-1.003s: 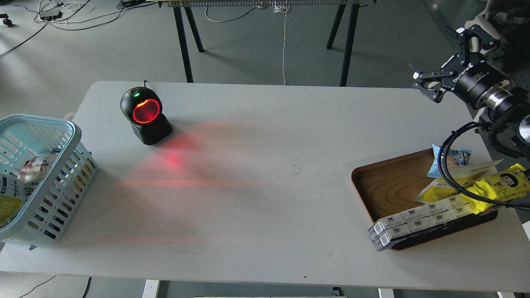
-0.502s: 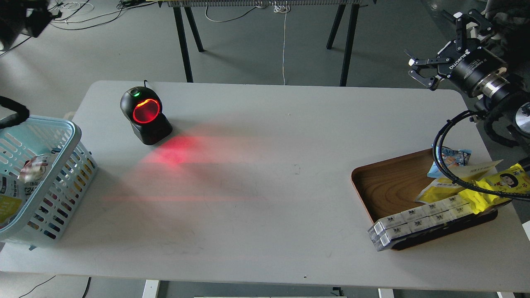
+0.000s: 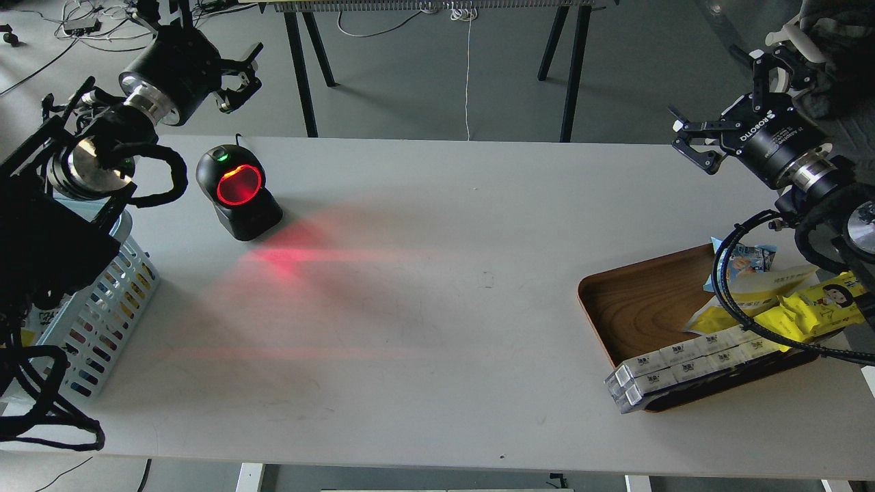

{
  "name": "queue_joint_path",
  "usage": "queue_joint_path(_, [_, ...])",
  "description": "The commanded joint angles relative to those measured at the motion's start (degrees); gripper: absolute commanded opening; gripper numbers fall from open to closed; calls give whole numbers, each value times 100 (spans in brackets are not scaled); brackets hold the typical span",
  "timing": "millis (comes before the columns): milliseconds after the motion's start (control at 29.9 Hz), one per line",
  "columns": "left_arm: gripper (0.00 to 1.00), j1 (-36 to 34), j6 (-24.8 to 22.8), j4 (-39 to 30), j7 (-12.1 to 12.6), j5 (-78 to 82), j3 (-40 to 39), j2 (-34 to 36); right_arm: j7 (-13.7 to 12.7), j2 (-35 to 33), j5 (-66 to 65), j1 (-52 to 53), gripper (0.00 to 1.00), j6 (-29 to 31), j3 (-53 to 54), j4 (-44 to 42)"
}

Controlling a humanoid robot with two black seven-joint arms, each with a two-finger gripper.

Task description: Scan snack and place in basket

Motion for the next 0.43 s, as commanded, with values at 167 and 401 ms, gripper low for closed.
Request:
queue_joint_path(167, [100, 253, -209, -10, -547, 52, 75, 317, -1, 58, -1, 66, 99, -148, -4, -95])
queue_joint_path(401, [100, 280, -209, -10, -538, 202, 75, 545, -1, 58, -1, 39, 99, -148, -4, -95])
